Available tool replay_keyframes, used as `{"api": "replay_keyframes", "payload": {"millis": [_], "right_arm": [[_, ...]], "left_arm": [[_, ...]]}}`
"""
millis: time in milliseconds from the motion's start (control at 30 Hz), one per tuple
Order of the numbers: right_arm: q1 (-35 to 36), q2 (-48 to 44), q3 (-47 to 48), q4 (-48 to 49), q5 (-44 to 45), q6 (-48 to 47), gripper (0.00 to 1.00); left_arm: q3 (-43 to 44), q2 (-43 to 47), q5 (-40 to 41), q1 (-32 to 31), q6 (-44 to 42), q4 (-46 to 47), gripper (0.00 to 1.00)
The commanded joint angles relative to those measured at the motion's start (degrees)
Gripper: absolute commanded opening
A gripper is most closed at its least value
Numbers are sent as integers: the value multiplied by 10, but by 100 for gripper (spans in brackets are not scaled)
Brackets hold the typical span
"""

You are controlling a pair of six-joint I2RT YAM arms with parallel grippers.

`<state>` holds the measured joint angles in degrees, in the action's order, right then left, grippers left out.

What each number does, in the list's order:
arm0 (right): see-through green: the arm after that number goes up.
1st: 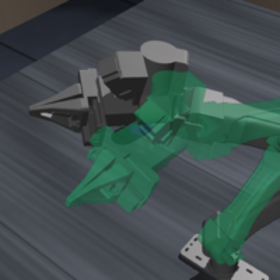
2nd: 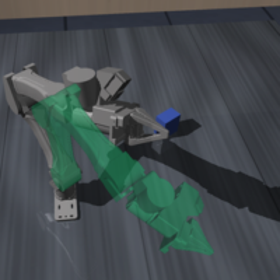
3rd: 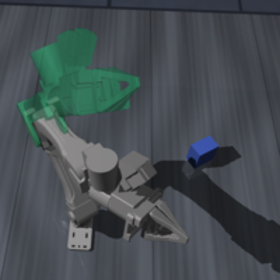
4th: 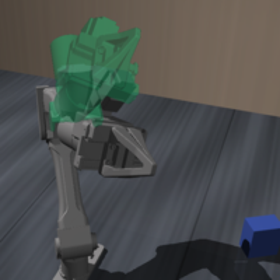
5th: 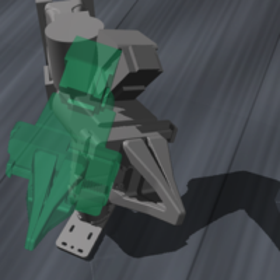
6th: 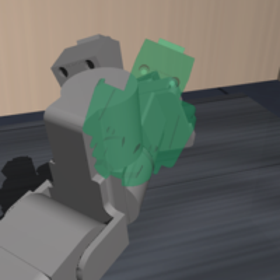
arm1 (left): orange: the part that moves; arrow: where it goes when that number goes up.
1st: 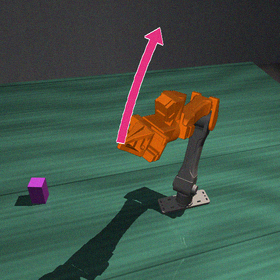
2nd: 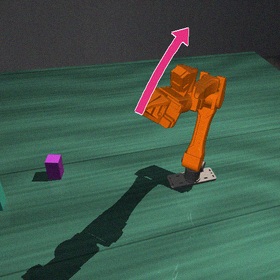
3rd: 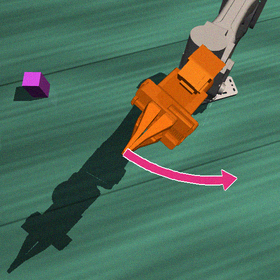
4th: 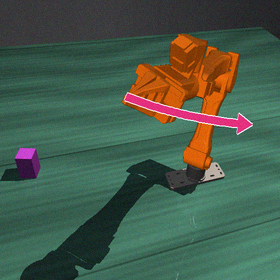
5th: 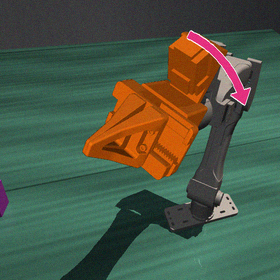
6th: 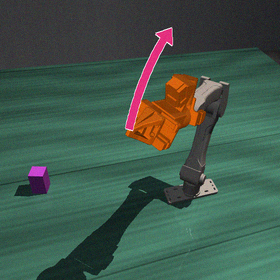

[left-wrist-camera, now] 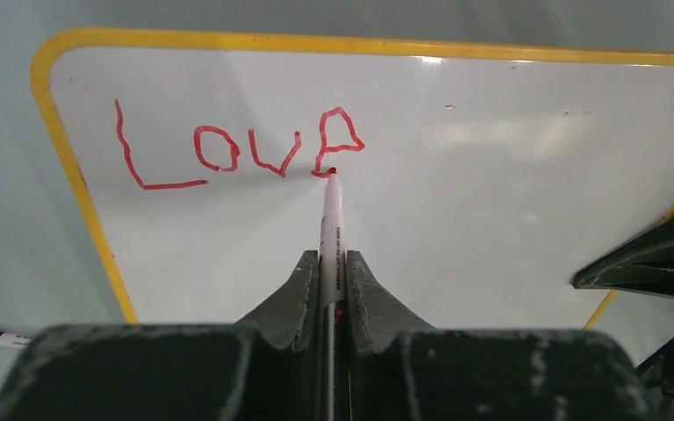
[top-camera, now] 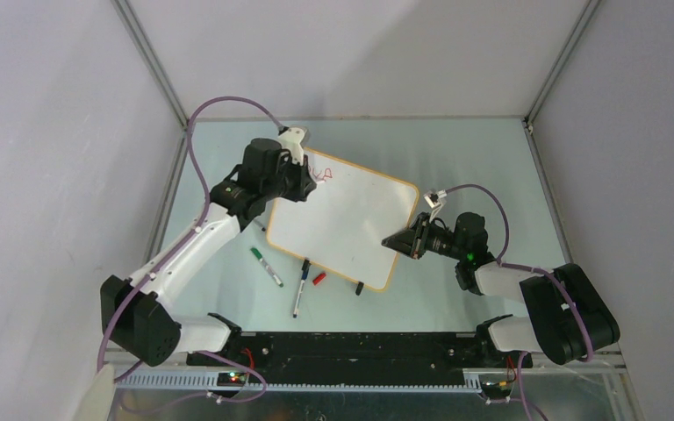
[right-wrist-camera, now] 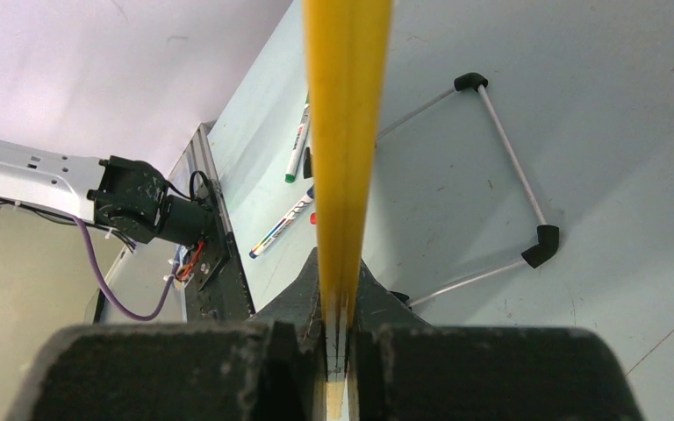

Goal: Write a sentence on the whiteboard

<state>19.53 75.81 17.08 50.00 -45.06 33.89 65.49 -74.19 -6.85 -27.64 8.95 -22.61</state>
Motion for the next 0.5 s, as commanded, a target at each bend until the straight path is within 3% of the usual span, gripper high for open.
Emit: {"api": "replay_keyframes", "payload": {"millis": [0,467], "right_arm": [[-3,-7,10,-4,8,-51,0],[-3,-8,10,-3,8,-51,0]], "left_arm": [[24,-6,-21,-4,-3,1,0],[25,-9,-36,-6,-1,3,0]]}}
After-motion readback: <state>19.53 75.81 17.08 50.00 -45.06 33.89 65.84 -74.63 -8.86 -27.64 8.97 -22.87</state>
